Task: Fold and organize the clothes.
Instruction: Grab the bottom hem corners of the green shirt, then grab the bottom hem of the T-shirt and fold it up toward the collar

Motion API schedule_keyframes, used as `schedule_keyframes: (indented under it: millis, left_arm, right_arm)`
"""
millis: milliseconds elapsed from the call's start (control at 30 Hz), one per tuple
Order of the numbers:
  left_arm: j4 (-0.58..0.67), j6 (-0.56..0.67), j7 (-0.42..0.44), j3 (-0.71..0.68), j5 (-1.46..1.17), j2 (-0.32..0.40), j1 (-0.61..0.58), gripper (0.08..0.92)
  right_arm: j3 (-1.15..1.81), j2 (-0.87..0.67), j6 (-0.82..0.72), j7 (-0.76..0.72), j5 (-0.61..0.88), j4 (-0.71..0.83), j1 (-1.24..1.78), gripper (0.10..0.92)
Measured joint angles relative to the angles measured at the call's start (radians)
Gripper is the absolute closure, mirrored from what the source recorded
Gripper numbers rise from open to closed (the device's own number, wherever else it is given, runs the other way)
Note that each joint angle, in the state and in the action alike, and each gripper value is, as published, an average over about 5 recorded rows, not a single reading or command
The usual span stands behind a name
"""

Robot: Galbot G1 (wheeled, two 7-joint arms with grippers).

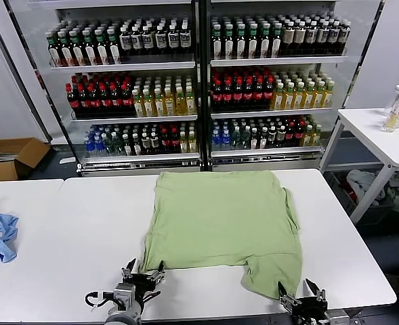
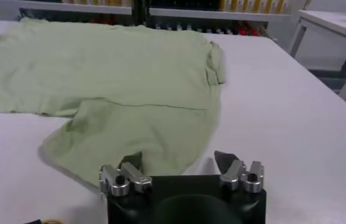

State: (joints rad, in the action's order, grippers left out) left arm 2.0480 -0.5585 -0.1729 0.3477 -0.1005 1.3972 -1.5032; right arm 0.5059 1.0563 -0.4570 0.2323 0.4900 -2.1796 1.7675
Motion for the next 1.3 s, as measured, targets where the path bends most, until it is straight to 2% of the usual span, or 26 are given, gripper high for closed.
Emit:
schedule_keyframes:
  millis: [467,567,667,767,1300]
  left_arm:
    - [0.006,0.0,0.042,0.005,-0.095,-0.012,-0.023,0.717]
    - [0.015,0.007,0.048,0.012,-0.119,-0.013,-0.033,0.803]
    - [0.03,0.016,0.052,0.02,-0.143,-0.014,-0.045,0.88]
    - [0.056,0.024,0.053,0.032,-0.17,-0.017,-0.061,0.916]
    - [0.277,0.042,0.055,0.168,-0.326,-0.068,-0.178,0.919]
  right_arm:
    - [0.017,-0.022,0.02,-0.029,0.029,-0.018,0.02,0.882]
    - [0.029,-0.032,0.033,-0.035,0.032,-0.033,0.029,0.918]
    - [0.046,-0.046,0.05,-0.04,0.034,-0.056,0.039,0.919]
    - [0.067,-0.059,0.066,-0.045,0.038,-0.083,0.05,0.919]
    - [0.163,-0.093,0.141,-0.05,0.046,-0.193,0.09,0.919]
